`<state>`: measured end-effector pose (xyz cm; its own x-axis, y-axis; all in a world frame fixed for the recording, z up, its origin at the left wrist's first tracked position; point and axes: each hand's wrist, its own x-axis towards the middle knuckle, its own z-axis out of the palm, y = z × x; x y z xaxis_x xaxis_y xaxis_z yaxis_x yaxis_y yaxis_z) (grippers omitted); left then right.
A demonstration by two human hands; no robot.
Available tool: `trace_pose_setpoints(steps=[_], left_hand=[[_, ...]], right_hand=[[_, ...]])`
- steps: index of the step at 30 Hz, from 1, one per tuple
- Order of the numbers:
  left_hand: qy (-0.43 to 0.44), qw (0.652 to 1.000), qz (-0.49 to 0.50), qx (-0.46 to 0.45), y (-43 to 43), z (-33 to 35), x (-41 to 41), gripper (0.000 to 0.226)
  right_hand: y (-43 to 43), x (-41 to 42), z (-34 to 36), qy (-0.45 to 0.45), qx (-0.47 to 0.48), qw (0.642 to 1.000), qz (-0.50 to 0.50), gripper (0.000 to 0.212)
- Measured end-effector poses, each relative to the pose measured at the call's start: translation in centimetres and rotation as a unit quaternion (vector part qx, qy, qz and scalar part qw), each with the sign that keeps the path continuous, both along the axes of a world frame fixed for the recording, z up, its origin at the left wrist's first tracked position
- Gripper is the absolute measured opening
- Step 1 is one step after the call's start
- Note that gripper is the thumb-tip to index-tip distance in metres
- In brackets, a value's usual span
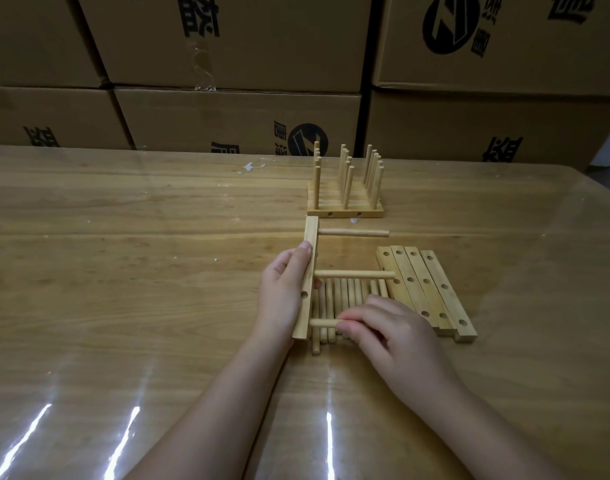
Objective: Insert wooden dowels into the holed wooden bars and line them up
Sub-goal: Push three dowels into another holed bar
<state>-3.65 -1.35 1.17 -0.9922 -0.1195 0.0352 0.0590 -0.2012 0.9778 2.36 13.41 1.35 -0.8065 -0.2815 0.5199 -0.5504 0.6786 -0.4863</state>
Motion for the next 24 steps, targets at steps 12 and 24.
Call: trace_pose_setpoints(steps=[12, 24], left_hand=[[0.012, 1.0, 0.006, -0.006, -0.03, 0.32, 0.3, 0.028], [0.014, 1.0, 0.014, 0.013, -0.01, 0.4, 0.45, 0.03]], right_hand=[[-0.23, -0.03, -0.16, -0.066, -0.064, 0.996, 0.004, 0.01], [-0.08, -0.02, 0.16, -0.045, -0.059, 0.997, 0.01, 0.011]])
